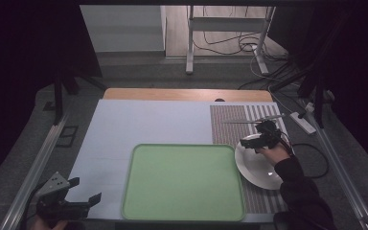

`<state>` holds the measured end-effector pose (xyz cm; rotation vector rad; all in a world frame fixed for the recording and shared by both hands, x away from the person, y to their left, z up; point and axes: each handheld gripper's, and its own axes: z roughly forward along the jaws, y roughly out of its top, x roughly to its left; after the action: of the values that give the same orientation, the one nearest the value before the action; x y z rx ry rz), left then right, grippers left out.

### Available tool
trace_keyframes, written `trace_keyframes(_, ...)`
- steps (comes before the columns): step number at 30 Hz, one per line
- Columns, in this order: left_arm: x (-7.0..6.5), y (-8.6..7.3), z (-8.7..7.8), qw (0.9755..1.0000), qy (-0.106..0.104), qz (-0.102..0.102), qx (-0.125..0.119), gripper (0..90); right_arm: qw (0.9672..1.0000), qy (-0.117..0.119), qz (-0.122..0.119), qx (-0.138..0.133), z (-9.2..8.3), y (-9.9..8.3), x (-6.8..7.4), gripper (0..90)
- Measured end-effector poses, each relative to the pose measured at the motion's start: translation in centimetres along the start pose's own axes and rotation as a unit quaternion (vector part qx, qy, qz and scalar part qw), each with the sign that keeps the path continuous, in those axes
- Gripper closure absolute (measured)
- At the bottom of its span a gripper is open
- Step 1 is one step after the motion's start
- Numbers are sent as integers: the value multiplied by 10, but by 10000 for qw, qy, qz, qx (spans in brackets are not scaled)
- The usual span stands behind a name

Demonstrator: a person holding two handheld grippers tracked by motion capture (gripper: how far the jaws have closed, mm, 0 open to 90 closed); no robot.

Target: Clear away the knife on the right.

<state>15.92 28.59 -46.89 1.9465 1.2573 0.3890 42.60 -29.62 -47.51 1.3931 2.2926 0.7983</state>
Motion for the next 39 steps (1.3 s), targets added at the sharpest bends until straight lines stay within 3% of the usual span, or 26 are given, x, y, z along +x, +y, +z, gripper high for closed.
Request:
trace_keyframes(20, 0, 0, 1, 10000, -16, -13, 30, 36, 9989, -295, 360, 62, 25, 24, -33, 0)
trace_keyframes(32, 1, 0, 1, 10000, -36, -26, 48, 36, 9981, -475, 362, 126, 41, 36, -47, 0)
trace_keyframes(35, 1, 1, 1, 10000, -44, -28, 49, 36, 9978, -577, 319, 88, 42, 40, -51, 86)
trace_keyframes(39, 1, 1, 1, 10000, -55, -37, 50, 36, 9976, -644, 252, 76, 43, 45, -59, 320)
